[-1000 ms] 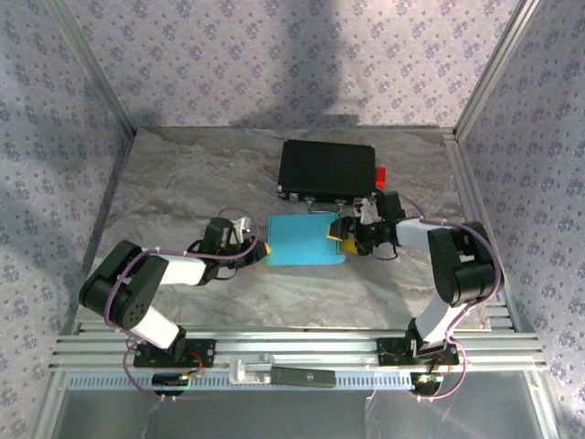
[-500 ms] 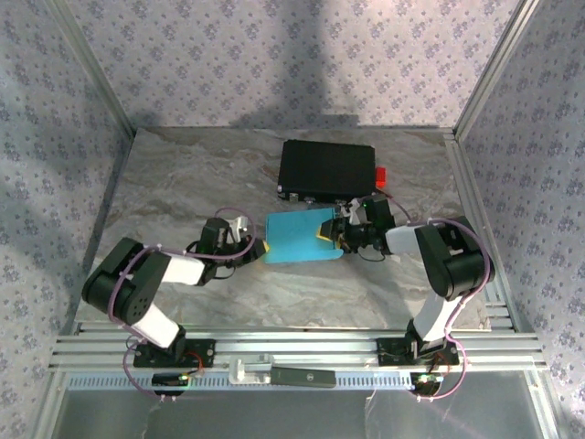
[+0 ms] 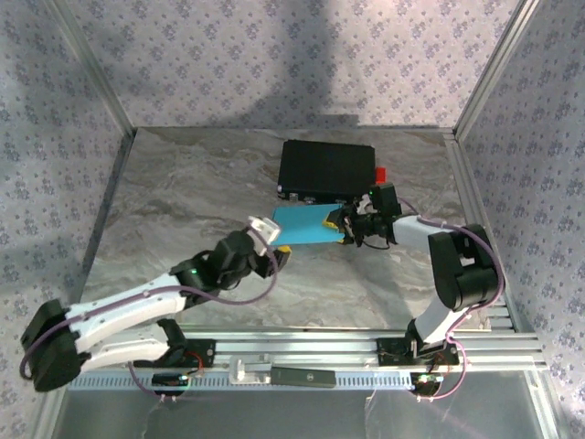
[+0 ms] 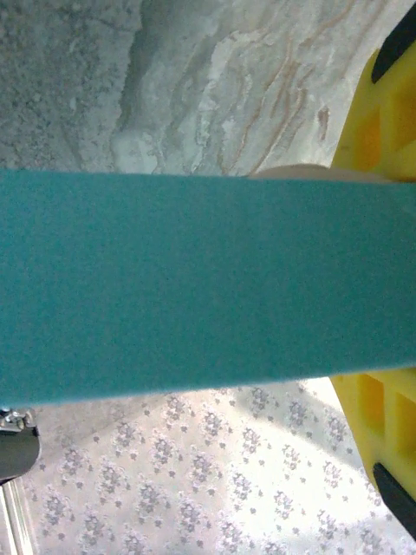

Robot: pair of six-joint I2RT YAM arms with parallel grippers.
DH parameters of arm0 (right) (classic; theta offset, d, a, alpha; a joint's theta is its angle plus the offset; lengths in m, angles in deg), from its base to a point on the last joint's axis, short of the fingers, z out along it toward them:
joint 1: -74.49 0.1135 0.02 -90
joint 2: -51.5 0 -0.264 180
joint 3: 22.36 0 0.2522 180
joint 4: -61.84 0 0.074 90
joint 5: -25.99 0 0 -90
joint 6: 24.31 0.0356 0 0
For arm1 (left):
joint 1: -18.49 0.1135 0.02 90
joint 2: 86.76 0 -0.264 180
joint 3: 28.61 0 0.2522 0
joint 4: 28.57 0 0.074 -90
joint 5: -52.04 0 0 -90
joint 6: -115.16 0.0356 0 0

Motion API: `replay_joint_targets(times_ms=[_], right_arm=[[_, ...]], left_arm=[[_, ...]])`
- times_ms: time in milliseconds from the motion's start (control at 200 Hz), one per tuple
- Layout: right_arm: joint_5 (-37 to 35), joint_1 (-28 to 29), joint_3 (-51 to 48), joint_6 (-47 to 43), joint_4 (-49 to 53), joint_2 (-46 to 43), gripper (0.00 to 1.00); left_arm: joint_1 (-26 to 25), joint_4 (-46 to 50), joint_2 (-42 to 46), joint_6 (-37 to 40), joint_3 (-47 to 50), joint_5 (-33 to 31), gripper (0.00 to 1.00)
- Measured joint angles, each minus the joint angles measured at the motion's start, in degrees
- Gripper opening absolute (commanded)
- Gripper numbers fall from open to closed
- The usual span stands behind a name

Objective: Fold the paper box

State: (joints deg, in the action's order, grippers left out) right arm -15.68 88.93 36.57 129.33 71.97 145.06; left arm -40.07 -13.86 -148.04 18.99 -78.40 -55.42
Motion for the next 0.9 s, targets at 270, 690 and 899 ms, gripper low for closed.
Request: replay_joint_targets(times_ms=[270, 690, 899], right_arm=[[1.9, -1.73, 0.94, 0.28, 8.83, -2.32, 0.36], [4.7, -1.73, 1.05, 1.57, 12.13, -2.62, 0.36], [4.96, -2.01, 0.98, 1.95, 12.66, -2.84, 0.4]], left_arm=[[-4.96, -1.31, -14.23, 20.68, -0.94, -9.99, 0.72], [-4.63, -8.55, -28.15, 31.61, -7.87, -12.85, 0.57], [-3.78, -7.91, -28.96, 33.03, -9.73, -12.28, 0.35]])
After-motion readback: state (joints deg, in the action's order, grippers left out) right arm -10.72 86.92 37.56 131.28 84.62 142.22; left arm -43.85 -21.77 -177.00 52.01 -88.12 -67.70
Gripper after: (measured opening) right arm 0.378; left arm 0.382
